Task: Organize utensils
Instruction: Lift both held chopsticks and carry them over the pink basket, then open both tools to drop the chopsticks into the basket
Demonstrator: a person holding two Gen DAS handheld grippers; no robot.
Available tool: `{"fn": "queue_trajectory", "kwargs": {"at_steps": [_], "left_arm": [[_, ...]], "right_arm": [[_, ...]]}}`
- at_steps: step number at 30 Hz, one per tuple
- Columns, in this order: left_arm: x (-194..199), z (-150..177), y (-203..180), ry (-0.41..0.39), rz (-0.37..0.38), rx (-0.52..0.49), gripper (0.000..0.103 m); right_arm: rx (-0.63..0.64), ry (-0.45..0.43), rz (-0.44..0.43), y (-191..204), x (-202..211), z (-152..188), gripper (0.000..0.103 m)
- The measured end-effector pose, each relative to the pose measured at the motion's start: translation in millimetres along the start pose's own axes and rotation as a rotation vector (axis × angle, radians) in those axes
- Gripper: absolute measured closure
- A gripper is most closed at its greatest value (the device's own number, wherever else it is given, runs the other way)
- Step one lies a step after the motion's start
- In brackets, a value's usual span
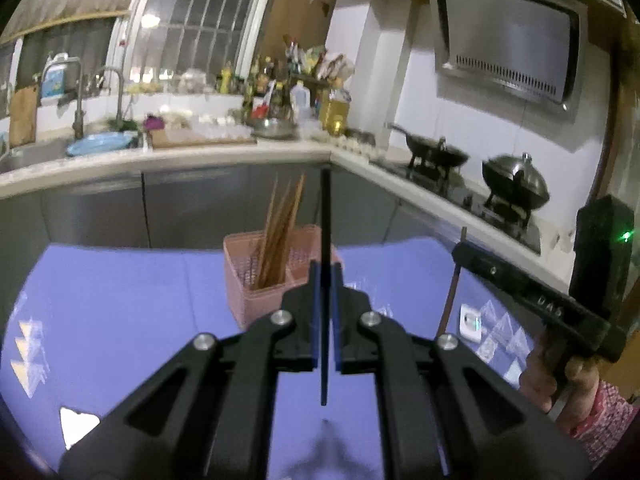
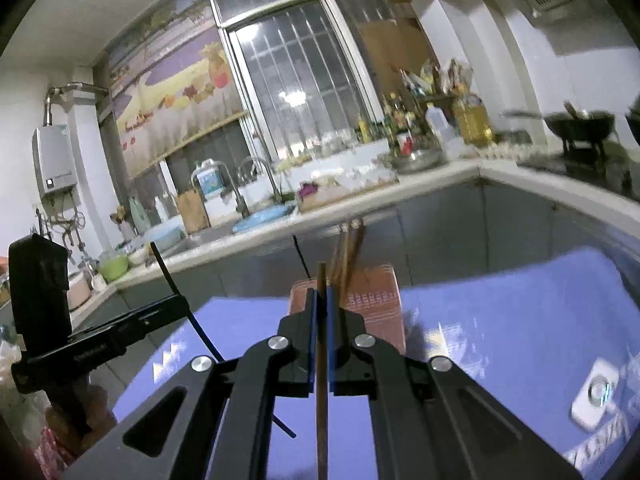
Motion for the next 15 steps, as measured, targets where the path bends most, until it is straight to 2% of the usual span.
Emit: {"fn": "queue_trajectory", "kwargs": {"at_steps": [4,9,12,15], "left_arm": [[-7.6,-63.6,-10.2,-0.098,-0.027,-0.037,0.099],[-41.6,-117.4,-2.5,-0.146,-0.081,-0.029,0.099],[-73.9,-126.6,11.5,-0.124,-0.122,-0.02,0.099],[-105.1,-120.6,27.8,-0.09,-0.165,-0.019,0.099]], "right_arm": [[0.0,-0.079,0.026,-13.4,-28.2,-61.5,0.098],[0.0,-0.186,0.083,-28.9,-76.3,-123.1,0.098],[-0.001,-0.192,0.092,-36.4,-111.1,-126.8,0.098],[-0.013,-0.159,0.09,-44.9,-148.0,-109.5,0.098]]}}
Point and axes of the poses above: each gripper's, at about its wrist camera, not at the fingertips, and x roughly against the way its jaws point, y to its left, z to its underside, the point moved 10 cm from there along -x, roughly the way its jaws point, and after that the axes turned 15 degrees about x, right-handed, at the moved point
